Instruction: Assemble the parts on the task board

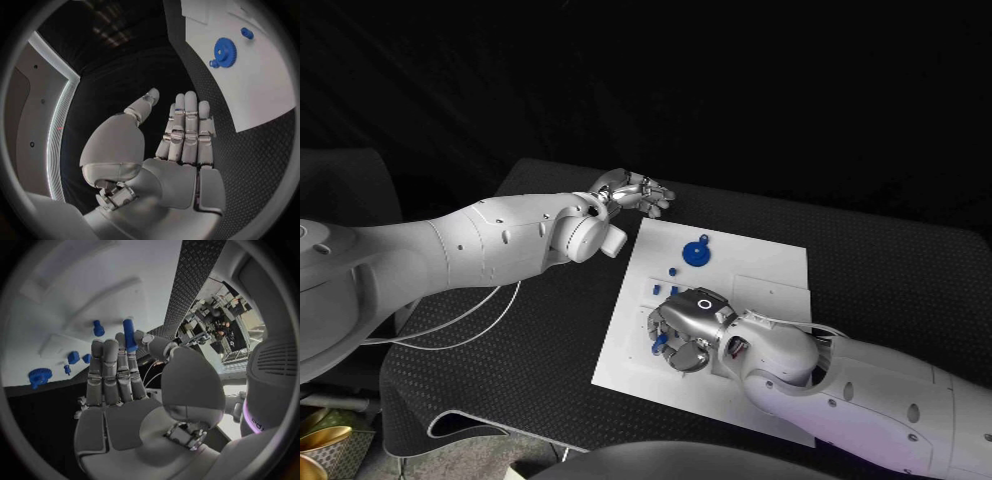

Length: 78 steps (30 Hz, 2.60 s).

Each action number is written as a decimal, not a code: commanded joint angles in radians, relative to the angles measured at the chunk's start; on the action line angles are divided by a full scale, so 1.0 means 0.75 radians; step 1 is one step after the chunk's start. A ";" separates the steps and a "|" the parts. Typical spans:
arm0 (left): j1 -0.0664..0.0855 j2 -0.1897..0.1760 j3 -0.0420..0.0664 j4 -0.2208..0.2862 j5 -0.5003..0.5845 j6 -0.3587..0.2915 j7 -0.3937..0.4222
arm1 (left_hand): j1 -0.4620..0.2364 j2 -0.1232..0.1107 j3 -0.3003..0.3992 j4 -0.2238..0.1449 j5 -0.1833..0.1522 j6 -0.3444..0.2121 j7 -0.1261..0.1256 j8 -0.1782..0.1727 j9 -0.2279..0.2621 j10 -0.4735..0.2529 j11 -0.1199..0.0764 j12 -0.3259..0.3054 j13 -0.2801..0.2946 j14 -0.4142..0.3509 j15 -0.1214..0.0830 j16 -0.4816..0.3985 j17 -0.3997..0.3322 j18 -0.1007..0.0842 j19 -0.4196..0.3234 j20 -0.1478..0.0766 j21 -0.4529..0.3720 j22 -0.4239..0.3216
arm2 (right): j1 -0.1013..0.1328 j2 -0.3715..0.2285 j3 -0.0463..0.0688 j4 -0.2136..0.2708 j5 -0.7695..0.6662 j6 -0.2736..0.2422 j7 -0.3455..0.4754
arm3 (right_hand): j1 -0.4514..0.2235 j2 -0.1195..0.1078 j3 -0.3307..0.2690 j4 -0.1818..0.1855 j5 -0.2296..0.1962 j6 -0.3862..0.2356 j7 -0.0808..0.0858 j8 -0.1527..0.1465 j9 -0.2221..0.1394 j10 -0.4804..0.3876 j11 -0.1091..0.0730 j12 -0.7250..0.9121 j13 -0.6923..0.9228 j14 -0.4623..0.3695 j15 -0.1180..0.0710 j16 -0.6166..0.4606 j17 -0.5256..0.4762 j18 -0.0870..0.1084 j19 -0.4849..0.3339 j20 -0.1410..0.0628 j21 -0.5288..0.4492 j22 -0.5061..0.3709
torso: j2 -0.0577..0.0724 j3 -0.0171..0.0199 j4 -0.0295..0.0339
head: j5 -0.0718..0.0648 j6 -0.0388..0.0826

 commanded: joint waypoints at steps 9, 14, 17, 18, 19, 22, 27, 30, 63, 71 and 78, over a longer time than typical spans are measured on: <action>0.001 -0.002 0.001 -0.002 0.006 0.015 0.013 | 0.001 0.010 0.000 0.007 0.008 -0.008 -0.003 0.002 0.000 -0.007 -0.002 0.003 0.002 0.006 -0.001 -0.007 0.003 0.001 0.009 -0.002 -0.008 0.003 | -0.006 -0.011 -0.004 0.012 -0.003 -0.044 0.012 | 0.000 0.011 0.007 -0.008 0.009 0.011 0.001 0.009 0.004 0.012 0.000 0.006 0.004 0.001 -0.014 0.000 0.002 0.009 0.009 -0.002 0.009 0.018 | 0.000 -0.0008 0.0010 | 0.002 -0.003; 0.001 -0.003 0.001 -0.002 0.006 0.015 0.014 | 0.001 0.010 0.000 0.007 0.008 -0.008 -0.003 0.002 0.000 -0.007 -0.002 0.003 0.002 0.006 -0.001 -0.008 0.004 0.000 0.009 -0.002 -0.008 0.003 | -0.006 -0.013 -0.004 0.016 0.000 -0.050 0.016 | 0.000 0.011 0.009 -0.009 0.009 0.012 0.001 0.010 0.006 0.014 0.000 0.007 0.005 0.002 -0.015 0.000 0.002 0.009 0.011 -0.003 0.009 0.018 | 0.000 -0.0006 0.0007 | 0.003 -0.003; 0.001 -0.003 0.001 -0.002 0.006 0.015 0.013 | 0.001 0.010 0.000 0.007 0.008 -0.008 -0.003 0.002 0.000 -0.007 -0.002 0.003 0.002 0.006 -0.001 -0.008 0.005 0.000 0.009 -0.002 -0.009 0.003 | -0.006 -0.014 -0.004 0.018 0.005 -0.057 0.018 | 0.000 0.011 0.010 -0.009 0.009 0.013 0.001 0.010 0.006 0.014 0.000 0.007 0.005 0.002 -0.015 -0.001 0.002 0.009 0.012 -0.003 0.009 0.018 | 0.000 -0.0006 0.0000 | 0.003 -0.004; 0.001 -0.003 0.001 -0.002 0.006 0.016 0.014 | 0.001 0.010 0.001 0.007 0.008 -0.008 -0.003 0.002 0.000 -0.007 -0.002 0.003 0.002 0.006 -0.001 -0.009 0.005 0.000 0.010 -0.002 -0.009 0.003 | -0.006 -0.014 -0.004 0.018 0.005 -0.052 0.017 | 0.000 0.010 0.010 -0.009 0.009 0.013 0.001 0.010 0.006 0.014 0.000 0.007 0.006 0.002 -0.015 -0.001 0.002 0.009 0.012 -0.003 0.009 0.018 | 0.000 -0.0006 0.0000 | 0.003 -0.004; 0.001 -0.003 0.001 -0.002 0.006 0.016 0.013 | 0.001 0.010 0.001 0.007 0.008 -0.008 -0.003 0.002 0.000 -0.007 -0.002 0.003 0.002 0.007 -0.001 -0.009 0.005 0.000 0.010 -0.002 -0.009 0.004 | -0.006 -0.014 -0.004 0.018 0.005 -0.043 0.015 | 0.000 0.010 0.010 -0.009 0.009 0.013 0.001 0.010 0.006 0.014 0.000 0.007 0.006 0.002 -0.015 -0.001 0.002 0.009 0.012 -0.003 0.010 0.018 | 0.000 -0.0005 -0.0004 | 0.004 -0.004; 0.001 -0.003 0.001 0.000 0.006 0.015 0.013 | 0.001 0.010 0.000 0.008 0.008 -0.008 -0.003 0.002 0.000 -0.007 -0.002 0.003 0.002 0.007 -0.001 -0.009 0.005 0.000 0.010 -0.002 -0.009 0.004 | -0.006 -0.013 -0.004 0.014 0.002 -0.010 0.011 | -0.001 0.011 0.010 -0.009 0.009 0.013 0.001 0.010 0.007 0.014 0.000 0.007 0.006 0.003 -0.015 -0.001 0.002 0.009 0.013 -0.003 0.010 0.017 | 0.000 -0.0003 -0.0007 | 0.004 -0.004; 0.001 -0.003 0.001 -0.001 0.006 0.016 0.011 | 0.001 0.010 0.000 0.008 0.008 -0.008 -0.003 0.002 0.000 -0.007 -0.002 0.003 0.002 0.007 -0.001 -0.010 0.006 0.000 0.010 -0.002 -0.010 0.004 | -0.006 -0.011 -0.004 0.011 0.001 0.008 0.008 | -0.002 0.010 0.010 -0.009 0.009 0.012 0.001 0.009 0.007 0.013 0.000 0.006 0.006 0.003 -0.015 -0.001 0.002 0.009 0.013 -0.003 0.010 0.017 | 0.000 -0.0010 0.0001 | 0.003 -0.004; 0.001 -0.003 0.001 0.000 0.006 0.016 0.011 | 0.000 0.010 0.000 0.008 0.008 -0.008 -0.003 0.002 0.000 -0.007 -0.002 0.003 0.002 0.007 -0.001 -0.010 0.007 0.000 0.010 -0.002 -0.010 0.004 | -0.006 -0.009 -0.004 0.009 -0.001 0.024 0.007 | -0.002 0.010 0.011 -0.009 0.009 0.012 0.001 0.009 0.007 0.013 0.000 0.006 0.006 0.003 -0.015 -0.001 0.002 0.009 0.013 -0.003 0.009 0.017 | 0.000 -0.0003 0.0002 | 0.003 -0.005; 0.001 -0.004 0.001 0.009 0.006 0.016 0.009 | -0.001 0.012 0.000 0.012 0.008 -0.009 -0.003 0.002 0.000 -0.008 -0.002 0.003 0.003 0.007 0.000 -0.014 0.012 0.000 0.011 -0.002 -0.013 0.007 | -0.005 0.041 -0.005 0.004 -0.089 0.142 -0.043 | -0.010 0.011 0.010 -0.011 0.009 0.009 0.003 0.007 0.010 0.009 0.002 0.003 0.009 0.003 -0.014 -0.002 0.002 0.009 0.011 -0.002 0.008 0.018 | -0.001 -0.0029 0.0013 | 0.000 -0.009; 0.001 -0.005 0.001 0.011 0.006 0.018 0.007 | -0.002 0.011 0.000 0.012 0.008 -0.009 -0.003 0.002 0.000 -0.008 -0.002 0.003 0.003 0.007 0.000 -0.015 0.013 0.000 0.011 -0.002 -0.013 0.007 | -0.005 0.042 -0.005 -0.002 -0.071 0.140 -0.052 | -0.020 0.002 0.012 -0.010 0.010 -0.008 0.009 -0.005 0.010 -0.009 0.009 -0.009 0.009 -0.006 -0.006 -0.010 0.000 0.009 -0.001 0.002 0.002 0.018 | 0.000 -0.0009 0.0001 | 0.001 -0.008; 0.001 -0.006 0.001 0.010 0.006 0.018 0.007 | -0.002 0.011 0.000 0.012 0.007 -0.009 -0.003 0.002 0.000 -0.008 -0.002 0.003 0.003 0.007 0.000 -0.016 0.013 0.000 0.011 -0.001 -0.014 0.007 | -0.005 0.039 -0.006 -0.004 -0.048 0.126 -0.049 | -0.086 -0.063 -0.098 -0.045 0.055 -0.048 0.029 -0.042 0.000 -0.057 0.032 -0.040 0.007 -0.034 0.016 -0.026 -0.008 0.009 -0.041 0.021 -0.002 0.027 | 0.000 -0.0003 -0.0006 | 0.000 -0.008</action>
